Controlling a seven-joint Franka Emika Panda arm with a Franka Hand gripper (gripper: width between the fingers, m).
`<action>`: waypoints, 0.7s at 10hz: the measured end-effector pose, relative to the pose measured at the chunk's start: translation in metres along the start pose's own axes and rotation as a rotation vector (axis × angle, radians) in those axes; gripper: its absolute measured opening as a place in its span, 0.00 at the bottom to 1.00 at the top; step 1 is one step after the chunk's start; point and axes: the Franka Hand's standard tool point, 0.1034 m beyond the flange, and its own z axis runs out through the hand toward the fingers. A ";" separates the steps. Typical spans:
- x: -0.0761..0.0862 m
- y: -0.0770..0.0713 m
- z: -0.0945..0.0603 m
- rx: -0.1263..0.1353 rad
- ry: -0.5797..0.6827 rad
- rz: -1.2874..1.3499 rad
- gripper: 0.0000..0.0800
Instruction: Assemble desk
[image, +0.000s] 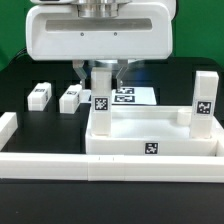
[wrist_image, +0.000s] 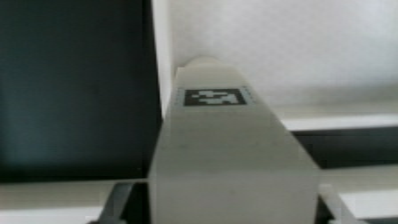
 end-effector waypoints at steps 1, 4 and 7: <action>0.000 0.001 0.000 0.001 0.000 0.085 0.36; -0.001 0.006 0.001 0.020 -0.007 0.462 0.36; 0.002 0.008 -0.001 0.013 -0.060 0.673 0.36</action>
Offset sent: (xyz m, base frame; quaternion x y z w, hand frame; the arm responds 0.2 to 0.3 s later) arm -0.0103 0.0009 -0.0050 -0.0076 -0.0288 0.2408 0.9701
